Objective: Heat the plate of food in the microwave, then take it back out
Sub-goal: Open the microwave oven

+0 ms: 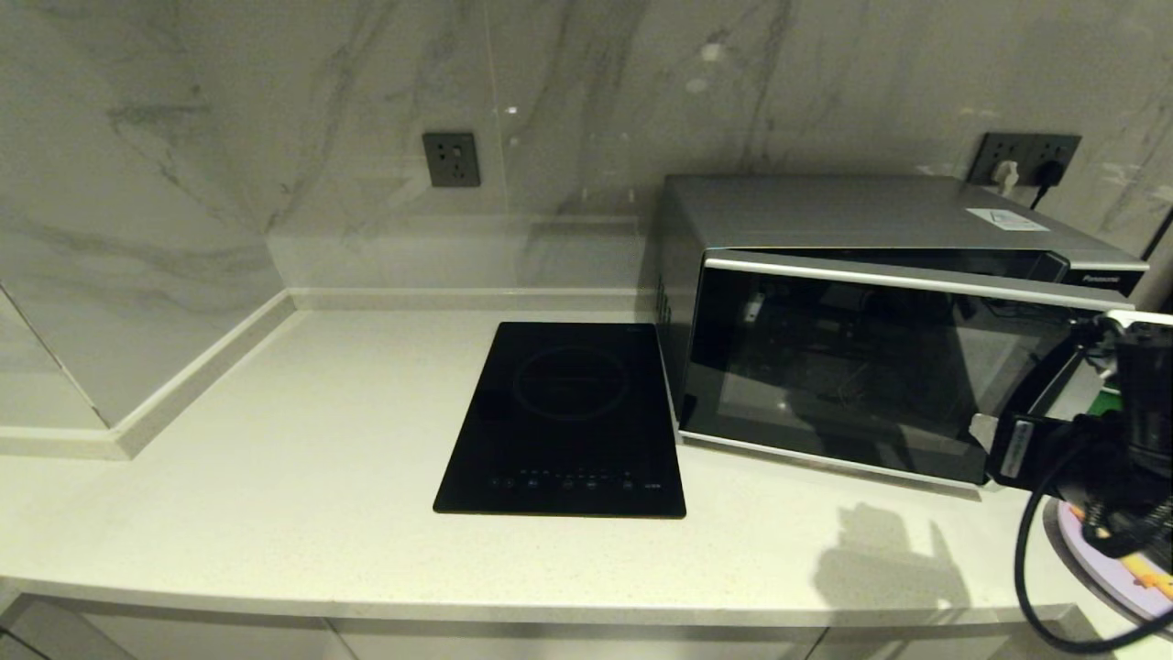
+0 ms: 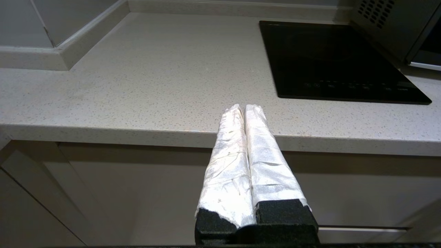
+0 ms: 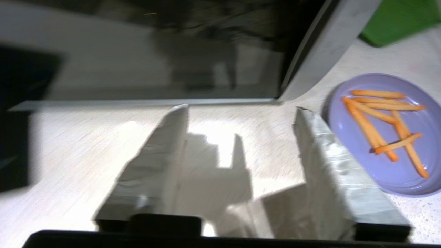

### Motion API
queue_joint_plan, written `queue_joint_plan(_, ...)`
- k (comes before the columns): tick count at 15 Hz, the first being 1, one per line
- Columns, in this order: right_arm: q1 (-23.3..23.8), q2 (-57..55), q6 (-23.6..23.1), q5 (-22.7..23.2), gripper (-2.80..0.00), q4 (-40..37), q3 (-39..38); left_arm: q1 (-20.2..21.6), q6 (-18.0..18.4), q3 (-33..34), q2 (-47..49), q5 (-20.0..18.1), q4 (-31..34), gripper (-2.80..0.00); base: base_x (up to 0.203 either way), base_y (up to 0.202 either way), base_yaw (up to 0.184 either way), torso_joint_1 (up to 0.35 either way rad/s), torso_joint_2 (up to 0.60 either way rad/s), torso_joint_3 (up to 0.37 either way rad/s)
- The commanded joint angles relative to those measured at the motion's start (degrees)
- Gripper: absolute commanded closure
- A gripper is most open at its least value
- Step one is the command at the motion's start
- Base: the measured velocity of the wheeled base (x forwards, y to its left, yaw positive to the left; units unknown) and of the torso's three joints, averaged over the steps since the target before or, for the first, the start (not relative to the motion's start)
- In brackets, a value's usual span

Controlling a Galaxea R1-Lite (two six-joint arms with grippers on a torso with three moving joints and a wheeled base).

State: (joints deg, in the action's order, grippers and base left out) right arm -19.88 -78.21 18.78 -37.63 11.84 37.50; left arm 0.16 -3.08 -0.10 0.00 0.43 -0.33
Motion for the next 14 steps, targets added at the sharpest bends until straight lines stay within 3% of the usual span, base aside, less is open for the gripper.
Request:
queue_joint_plan(1, -3.87, 11.72, 2.16, 3.97, 0.00, -21.66, 8.80, 0.02, -0.01, 0.01, 0.00, 0.01, -0.02, 0.00, 0.000, 0.000, 0.000, 0.000, 0.00, 0.000)
queue_joint_plan(4, -4.01, 10.63, 5.67, 7.33, 0.00, -35.42, 24.35, 0.02, -0.05, 0.01, 0.00, 0.01, -0.02, 0.00, 0.000, 0.000, 0.000, 0.000, 0.00, 0.000)
queue_joint_plan(7, 2.21, 2.23, 6.79, 8.47, 0.00, -39.34, 33.65, 0.02, 0.00, 0.01, 0.00, 0.01, -0.02, 0.00, 0.000, 0.000, 0.000, 0.000, 0.00, 0.000)
queue_joint_plan(9, 5.51, -2.18, 8.59, 11.87, 0.00, -42.22, 40.18, 0.02, -0.09, 0.01, 0.00, 0.01, -0.02, 0.00, 0.000, 0.000, 0.000, 0.000, 0.00, 0.000)
queue_joint_plan(14, 9.50, -12.72, 19.90, 20.85, 0.00, -51.97, 60.01, 0.02, 0.00, 0.01, 0.00, 0.01, -0.02, 0.00, 0.000, 0.000, 0.000, 0.000, 0.00, 0.000)
